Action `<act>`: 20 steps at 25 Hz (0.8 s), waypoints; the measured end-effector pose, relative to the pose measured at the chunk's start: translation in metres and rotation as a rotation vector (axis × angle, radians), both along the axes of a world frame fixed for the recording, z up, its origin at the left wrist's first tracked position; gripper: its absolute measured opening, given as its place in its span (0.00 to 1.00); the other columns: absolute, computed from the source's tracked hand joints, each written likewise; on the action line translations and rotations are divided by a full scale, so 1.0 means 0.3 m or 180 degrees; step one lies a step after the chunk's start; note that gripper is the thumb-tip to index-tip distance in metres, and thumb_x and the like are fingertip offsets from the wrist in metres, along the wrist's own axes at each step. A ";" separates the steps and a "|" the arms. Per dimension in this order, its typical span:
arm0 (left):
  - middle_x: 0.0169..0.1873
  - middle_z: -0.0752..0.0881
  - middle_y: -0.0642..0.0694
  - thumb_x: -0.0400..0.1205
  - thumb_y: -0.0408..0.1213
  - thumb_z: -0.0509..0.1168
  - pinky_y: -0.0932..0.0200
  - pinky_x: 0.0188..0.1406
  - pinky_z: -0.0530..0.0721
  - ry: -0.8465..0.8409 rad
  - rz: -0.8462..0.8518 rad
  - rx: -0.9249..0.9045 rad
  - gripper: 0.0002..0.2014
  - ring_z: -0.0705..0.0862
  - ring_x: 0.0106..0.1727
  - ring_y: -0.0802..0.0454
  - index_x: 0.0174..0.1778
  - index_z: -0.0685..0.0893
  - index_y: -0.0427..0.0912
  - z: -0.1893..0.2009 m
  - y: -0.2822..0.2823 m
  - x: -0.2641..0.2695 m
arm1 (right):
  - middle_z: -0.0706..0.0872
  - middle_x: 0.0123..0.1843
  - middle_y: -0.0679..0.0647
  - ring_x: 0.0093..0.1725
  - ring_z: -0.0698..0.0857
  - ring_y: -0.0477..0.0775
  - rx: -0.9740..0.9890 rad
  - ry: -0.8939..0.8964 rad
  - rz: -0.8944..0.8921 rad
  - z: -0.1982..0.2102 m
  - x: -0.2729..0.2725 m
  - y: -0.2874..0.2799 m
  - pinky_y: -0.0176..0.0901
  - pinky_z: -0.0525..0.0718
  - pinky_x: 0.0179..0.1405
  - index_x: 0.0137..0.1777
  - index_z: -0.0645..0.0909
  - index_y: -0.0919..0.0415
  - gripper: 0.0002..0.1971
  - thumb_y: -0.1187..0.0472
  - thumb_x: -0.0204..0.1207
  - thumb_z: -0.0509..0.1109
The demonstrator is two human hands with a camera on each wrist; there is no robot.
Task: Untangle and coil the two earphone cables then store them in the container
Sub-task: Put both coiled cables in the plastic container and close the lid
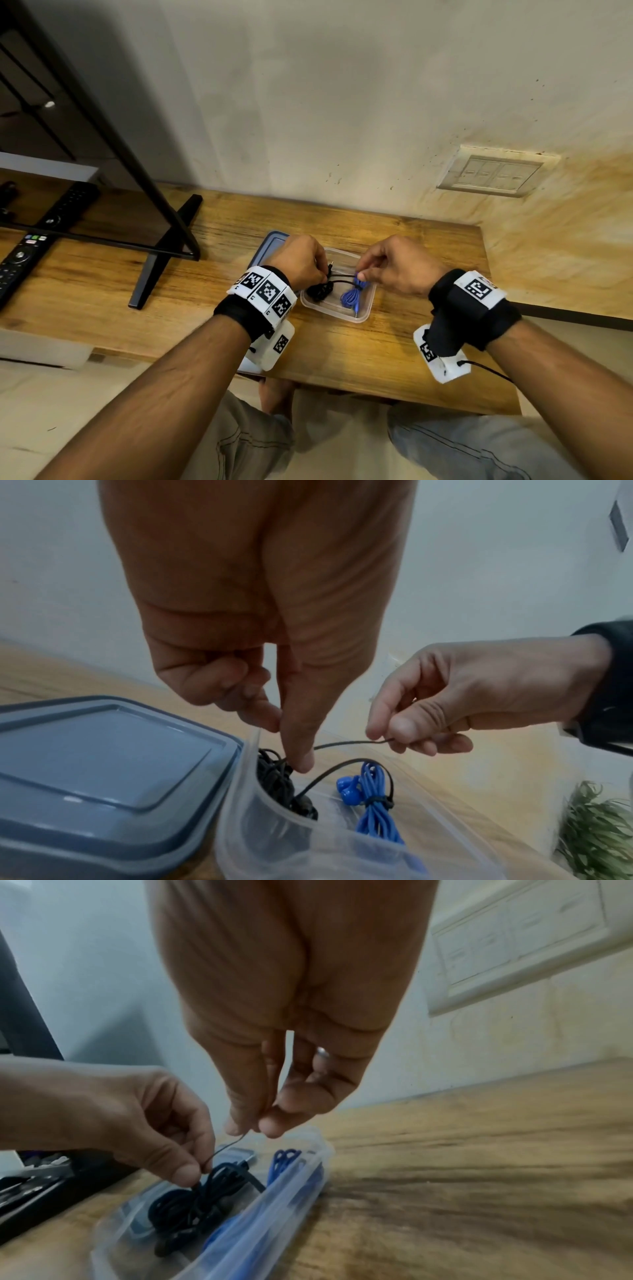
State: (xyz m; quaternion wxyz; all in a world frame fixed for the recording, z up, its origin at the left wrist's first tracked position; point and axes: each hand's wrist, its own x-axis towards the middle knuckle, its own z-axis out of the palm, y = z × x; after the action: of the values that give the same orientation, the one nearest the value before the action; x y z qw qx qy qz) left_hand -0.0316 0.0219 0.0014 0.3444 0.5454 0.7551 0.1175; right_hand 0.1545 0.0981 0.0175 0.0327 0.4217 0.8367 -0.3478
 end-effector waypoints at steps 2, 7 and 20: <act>0.39 0.88 0.52 0.75 0.32 0.76 0.65 0.35 0.81 0.0002 -0.0020 0.0040 0.04 0.85 0.40 0.58 0.43 0.91 0.44 0.002 0.003 0.004 | 0.93 0.46 0.51 0.45 0.89 0.46 -0.0001 -0.0042 0.0054 -0.021 -0.011 -0.005 0.24 0.79 0.36 0.47 0.92 0.55 0.04 0.60 0.74 0.79; 0.38 0.91 0.51 0.74 0.40 0.78 0.67 0.37 0.82 -0.0369 -0.0009 0.0291 0.06 0.88 0.42 0.56 0.43 0.93 0.43 0.008 0.005 0.006 | 0.92 0.40 0.50 0.39 0.89 0.44 0.0130 0.0226 -0.0031 -0.047 -0.050 -0.015 0.28 0.81 0.36 0.45 0.90 0.55 0.03 0.64 0.73 0.79; 0.38 0.89 0.47 0.74 0.37 0.77 0.56 0.42 0.90 0.0027 0.0147 -0.0033 0.04 0.89 0.42 0.51 0.39 0.89 0.42 -0.005 0.028 0.025 | 0.88 0.38 0.44 0.41 0.86 0.42 0.0320 0.0189 -0.0102 -0.066 -0.024 0.003 0.32 0.80 0.36 0.44 0.87 0.51 0.03 0.60 0.76 0.77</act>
State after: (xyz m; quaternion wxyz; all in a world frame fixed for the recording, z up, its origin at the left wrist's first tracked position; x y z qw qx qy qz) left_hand -0.0242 0.0303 0.0000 0.3413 0.5265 0.7695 0.1192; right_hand 0.1474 0.0988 -0.0022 -0.0189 0.4257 0.8469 -0.3182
